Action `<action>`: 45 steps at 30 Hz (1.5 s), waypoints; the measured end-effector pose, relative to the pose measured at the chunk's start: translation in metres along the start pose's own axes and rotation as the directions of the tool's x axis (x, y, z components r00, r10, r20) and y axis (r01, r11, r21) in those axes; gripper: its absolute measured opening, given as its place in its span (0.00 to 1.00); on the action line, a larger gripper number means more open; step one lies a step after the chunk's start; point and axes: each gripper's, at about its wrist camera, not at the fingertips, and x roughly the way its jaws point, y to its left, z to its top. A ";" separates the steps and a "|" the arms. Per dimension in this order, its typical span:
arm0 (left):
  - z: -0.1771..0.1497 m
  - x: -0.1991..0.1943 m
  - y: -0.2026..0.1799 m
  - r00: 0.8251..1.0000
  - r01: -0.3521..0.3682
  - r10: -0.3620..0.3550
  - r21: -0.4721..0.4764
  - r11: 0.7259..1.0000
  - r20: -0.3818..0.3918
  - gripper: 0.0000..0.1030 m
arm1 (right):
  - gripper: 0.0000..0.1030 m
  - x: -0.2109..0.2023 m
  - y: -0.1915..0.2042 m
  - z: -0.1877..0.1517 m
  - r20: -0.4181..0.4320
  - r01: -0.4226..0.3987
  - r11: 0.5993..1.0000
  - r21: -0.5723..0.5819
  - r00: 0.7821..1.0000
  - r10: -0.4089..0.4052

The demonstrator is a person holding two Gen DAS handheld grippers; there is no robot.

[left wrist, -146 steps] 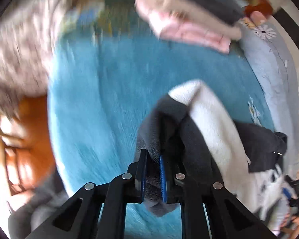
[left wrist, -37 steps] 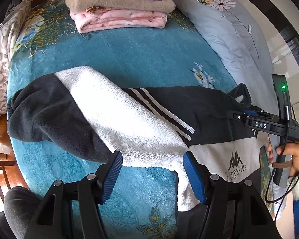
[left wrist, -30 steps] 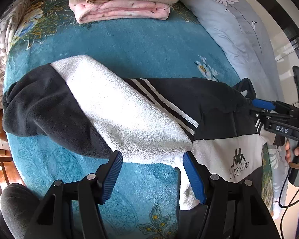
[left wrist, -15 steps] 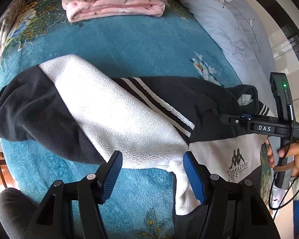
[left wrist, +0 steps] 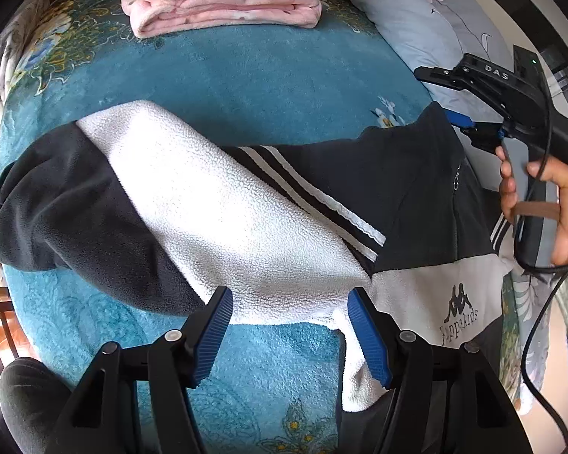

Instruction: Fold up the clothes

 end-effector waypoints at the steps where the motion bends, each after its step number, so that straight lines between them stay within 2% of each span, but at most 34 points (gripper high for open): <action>1: 0.000 -0.002 0.001 1.000 0.001 -0.001 -0.004 1.000 0.006 0.65 | 0.64 0.005 0.005 0.006 -0.019 0.028 1.000 -0.009 0.999 -0.028; 4: 0.003 -0.007 0.005 1.000 0.001 0.000 -0.017 1.000 0.027 0.65 | 0.64 0.003 0.011 0.010 -0.005 0.078 0.996 -0.035 0.997 -0.078; 5: 0.003 -0.008 0.007 1.000 0.003 -0.002 -0.026 1.000 0.029 0.65 | 0.64 -0.004 0.015 0.009 0.042 0.094 0.994 -0.064 0.995 -0.091; 8: 0.004 -0.009 0.013 0.999 0.008 -0.006 -0.051 0.999 0.033 0.65 | 0.64 -0.032 0.031 0.019 0.176 0.220 0.967 -0.130 0.965 -0.196; 10: 0.003 -0.009 0.015 1.000 0.012 -0.010 -0.064 0.998 0.030 0.65 | 0.64 -0.050 0.031 0.018 0.185 0.191 0.974 -0.124 0.969 -0.167; 12: 0.002 -0.009 0.016 0.999 0.020 -0.018 -0.076 0.997 0.031 0.65 | 0.64 -0.063 0.027 0.002 0.159 0.161 0.979 -0.122 0.977 -0.141; 14: 0.001 -0.010 0.013 0.999 0.021 -0.018 -0.078 0.997 0.034 0.65 | 0.68 -0.060 0.019 -0.025 0.108 0.153 0.982 -0.111 0.984 -0.141; 16: -0.002 -0.011 0.014 0.999 0.018 -0.016 -0.078 0.997 0.036 0.65 | 0.69 -0.042 0.004 -0.060 -0.007 0.151 0.983 -0.107 0.988 -0.153; 18: -0.005 -0.011 0.017 0.999 0.013 -0.011 -0.083 0.996 0.032 0.65 | 0.69 -0.021 -0.007 -0.083 -0.085 0.195 0.973 -0.125 0.975 -0.206; 21: -0.005 -0.020 0.026 0.998 0.015 -0.008 -0.111 0.994 0.063 0.65 | 0.68 0.009 -0.020 -0.107 -0.159 0.282 0.946 -0.158 0.939 -0.306; 23: 0.000 -0.031 0.037 0.993 0.023 -0.004 -0.156 0.987 0.117 0.65 | 0.69 0.009 -0.017 -0.109 -0.139 0.307 0.943 -0.126 0.936 -0.323; 25: 0.007 -0.046 0.064 0.981 0.058 -0.003 -0.275 0.960 0.193 0.65 | 0.69 -0.003 -0.004 -0.109 -0.092 0.253 0.961 -0.109 0.960 -0.263; 28: 0.007 -0.058 0.116 0.967 0.116 0.008 -0.469 0.875 0.254 0.65 | 0.69 -0.015 0.023 -0.115 -0.045 0.224 0.958 -0.181 0.971 -0.236; 32: -0.008 -0.044 0.164 0.980 0.102 0.029 -0.622 0.776 0.197 0.63 | 0.69 -0.012 0.049 -0.133 -0.039 0.225 0.936 -0.272 0.969 -0.245; 34: -0.020 -0.032 0.179 0.983 0.150 -0.028 -0.693 0.705 0.184 0.63 | 0.69 -0.009 0.055 -0.143 -0.057 0.214 0.935 -0.283 0.969 -0.239; 35: -0.024 -0.028 0.186 0.980 0.177 -0.061 -0.708 0.683 0.187 0.63 | 0.69 -0.007 0.058 -0.148 -0.065 0.207 0.936 -0.286 0.970 -0.234; 36: -0.024 -0.026 0.189 0.981 0.181 -0.068 -0.714 0.676 0.184 0.63 | 0.69 -0.007 0.060 -0.152 -0.074 0.194 0.940 -0.282 0.972 -0.223; 40: -0.013 -0.021 0.188 0.986 0.090 0.028 -0.676 0.732 0.162 0.63 | 0.69 -0.005 0.069 -0.168 -0.088 0.163 0.949 -0.269 0.977 -0.193; 45: -0.008 -0.013 0.189 0.987 0.071 0.045 -0.661 0.747 0.157 0.63 | 0.69 -0.006 0.070 -0.170 -0.099 0.152 0.956 -0.250 0.978 -0.181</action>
